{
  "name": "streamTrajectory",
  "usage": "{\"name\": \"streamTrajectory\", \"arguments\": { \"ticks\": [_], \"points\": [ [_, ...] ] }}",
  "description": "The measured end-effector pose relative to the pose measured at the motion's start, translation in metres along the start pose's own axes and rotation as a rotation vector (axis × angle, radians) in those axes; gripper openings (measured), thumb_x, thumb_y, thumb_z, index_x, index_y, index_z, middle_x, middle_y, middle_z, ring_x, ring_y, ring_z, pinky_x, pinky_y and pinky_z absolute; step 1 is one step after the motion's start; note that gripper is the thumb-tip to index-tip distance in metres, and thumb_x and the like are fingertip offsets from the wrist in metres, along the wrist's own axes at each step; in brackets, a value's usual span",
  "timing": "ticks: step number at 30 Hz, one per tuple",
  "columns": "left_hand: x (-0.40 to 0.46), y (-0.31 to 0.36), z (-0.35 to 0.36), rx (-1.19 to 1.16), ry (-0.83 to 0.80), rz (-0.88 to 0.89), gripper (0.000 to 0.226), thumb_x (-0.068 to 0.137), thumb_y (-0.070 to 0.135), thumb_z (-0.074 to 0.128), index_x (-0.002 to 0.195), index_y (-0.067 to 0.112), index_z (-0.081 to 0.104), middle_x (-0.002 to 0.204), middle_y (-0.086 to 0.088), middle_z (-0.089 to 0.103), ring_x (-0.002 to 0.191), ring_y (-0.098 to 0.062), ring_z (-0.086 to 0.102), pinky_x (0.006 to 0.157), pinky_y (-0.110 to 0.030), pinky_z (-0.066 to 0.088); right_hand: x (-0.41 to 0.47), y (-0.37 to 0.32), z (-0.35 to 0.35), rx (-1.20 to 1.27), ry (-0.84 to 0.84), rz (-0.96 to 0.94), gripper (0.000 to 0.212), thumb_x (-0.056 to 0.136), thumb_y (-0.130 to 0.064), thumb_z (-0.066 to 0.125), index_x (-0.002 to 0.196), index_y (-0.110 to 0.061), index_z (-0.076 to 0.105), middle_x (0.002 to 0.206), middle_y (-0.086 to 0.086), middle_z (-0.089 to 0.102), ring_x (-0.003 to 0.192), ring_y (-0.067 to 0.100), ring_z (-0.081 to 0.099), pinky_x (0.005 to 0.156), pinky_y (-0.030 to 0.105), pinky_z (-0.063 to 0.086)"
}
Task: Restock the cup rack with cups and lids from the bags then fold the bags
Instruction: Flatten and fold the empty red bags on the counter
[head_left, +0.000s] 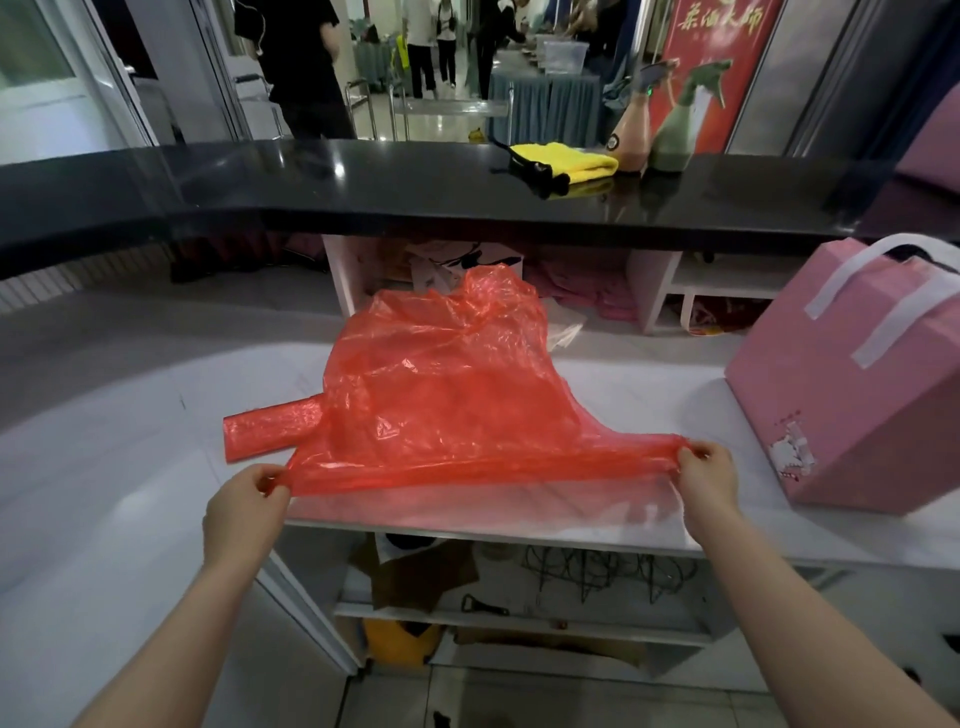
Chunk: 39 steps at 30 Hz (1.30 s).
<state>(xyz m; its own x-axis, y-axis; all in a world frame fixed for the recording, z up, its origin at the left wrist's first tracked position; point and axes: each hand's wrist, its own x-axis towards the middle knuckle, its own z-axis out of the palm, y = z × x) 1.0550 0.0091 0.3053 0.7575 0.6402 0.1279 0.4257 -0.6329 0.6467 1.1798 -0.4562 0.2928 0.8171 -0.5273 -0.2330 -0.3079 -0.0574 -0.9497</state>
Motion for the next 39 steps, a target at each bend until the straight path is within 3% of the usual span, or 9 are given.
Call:
{"name": "streamTrajectory", "arguments": {
  "ticks": [2, 5, 9, 11, 15, 20, 29, 35, 39],
  "points": [
    [0.002, 0.003, 0.001, -0.014, -0.031, 0.001, 0.018, 0.090, 0.019, 0.058, 0.104, 0.015, 0.070, 0.103, -0.006, 0.070, 0.083, -0.017, 0.054, 0.076, -0.035, 0.045, -0.003, -0.001, -0.002, -0.068, -0.017, -0.031, 0.030, 0.092, -0.004, 0.049, 0.121, -0.012, 0.049, 0.117, 0.013, 0.058, 0.095, 0.025, 0.057, 0.077, 0.036, 0.050],
    [0.003, 0.006, -0.003, -0.103, -0.240, 0.058, 0.029, 0.088, 0.024, 0.067, 0.115, 0.014, 0.066, 0.108, -0.005, 0.067, 0.091, -0.017, 0.058, 0.079, -0.031, 0.044, -0.009, -0.001, -0.011, -0.304, -0.055, -0.057, 0.056, 0.087, -0.010, 0.052, 0.138, -0.027, 0.034, 0.108, 0.001, 0.055, 0.090, 0.027, 0.059, 0.086, 0.047, 0.051],
    [0.001, 0.009, -0.015, -0.169, -0.406, 0.091, 0.039, 0.086, 0.031, 0.068, 0.122, 0.017, 0.061, 0.110, -0.001, 0.062, 0.095, -0.017, 0.060, 0.079, -0.030, 0.045, -0.021, -0.013, -0.016, -0.431, -0.072, -0.177, 0.066, 0.083, -0.012, 0.049, 0.144, -0.028, 0.026, 0.075, -0.003, 0.065, 0.058, 0.016, 0.065, 0.053, 0.028, 0.048],
    [-0.001, 0.010, -0.017, -0.202, -0.368, 0.084, 0.034, 0.091, 0.034, 0.060, 0.120, 0.016, 0.062, 0.111, -0.001, 0.064, 0.097, -0.018, 0.060, 0.080, -0.030, 0.043, -0.029, -0.020, -0.011, -0.436, -0.114, -0.218, 0.062, 0.083, -0.015, 0.049, 0.142, -0.027, 0.030, 0.059, -0.002, 0.068, 0.051, 0.009, 0.064, 0.054, 0.029, 0.050],
    [0.001, 0.016, -0.018, -0.226, -0.284, 0.099, 0.027, 0.095, 0.028, 0.056, 0.116, 0.013, 0.065, 0.111, -0.002, 0.064, 0.098, -0.021, 0.059, 0.080, -0.033, 0.044, -0.042, -0.032, 0.003, -0.228, -0.258, -0.228, 0.042, 0.088, -0.006, 0.053, 0.127, -0.019, 0.051, 0.072, 0.007, 0.072, 0.067, 0.021, 0.068, 0.075, 0.043, 0.057],
    [0.019, 0.024, -0.016, -0.248, -0.211, 0.133, 0.022, 0.095, 0.017, 0.054, 0.114, 0.014, 0.066, 0.112, 0.001, 0.064, 0.100, -0.018, 0.058, 0.082, -0.030, 0.043, -0.050, -0.039, 0.018, -0.119, -0.360, -0.250, 0.022, 0.091, -0.003, 0.053, 0.106, -0.017, 0.062, 0.075, 0.001, 0.074, 0.069, 0.010, 0.068, 0.067, 0.026, 0.055],
    [0.079, 0.064, 0.012, -0.374, -0.236, 0.126, 0.018, 0.094, 0.010, 0.055, 0.109, 0.015, 0.065, 0.097, 0.001, 0.067, 0.088, -0.012, 0.062, 0.074, -0.020, 0.045, -0.003, -0.077, 0.067, -0.108, -0.407, -0.279, 0.021, 0.088, -0.002, 0.055, 0.095, -0.017, 0.066, 0.074, 0.002, 0.074, 0.067, 0.010, 0.068, 0.062, 0.022, 0.052],
    [0.149, 0.095, 0.037, -0.379, -0.268, 0.099, 0.021, 0.093, 0.005, 0.055, 0.102, 0.023, 0.063, 0.095, -0.007, 0.069, 0.093, -0.026, 0.066, 0.084, -0.039, 0.049, 0.061, -0.094, 0.107, -0.169, -0.385, -0.225, 0.017, 0.086, -0.005, 0.060, 0.097, -0.017, 0.067, 0.077, 0.000, 0.073, 0.069, 0.013, 0.067, 0.067, 0.028, 0.052],
    [0.191, 0.111, 0.062, -0.398, -0.327, 0.010, 0.026, 0.094, 0.008, 0.054, 0.115, 0.022, 0.059, 0.106, -0.014, 0.067, 0.096, -0.030, 0.065, 0.095, -0.049, 0.049, 0.098, -0.104, 0.132, -0.241, -0.409, -0.214, 0.022, 0.085, -0.007, 0.064, 0.104, -0.018, 0.065, 0.081, 0.005, 0.070, 0.072, 0.017, 0.066, 0.070, 0.034, 0.052]
  ]
}}
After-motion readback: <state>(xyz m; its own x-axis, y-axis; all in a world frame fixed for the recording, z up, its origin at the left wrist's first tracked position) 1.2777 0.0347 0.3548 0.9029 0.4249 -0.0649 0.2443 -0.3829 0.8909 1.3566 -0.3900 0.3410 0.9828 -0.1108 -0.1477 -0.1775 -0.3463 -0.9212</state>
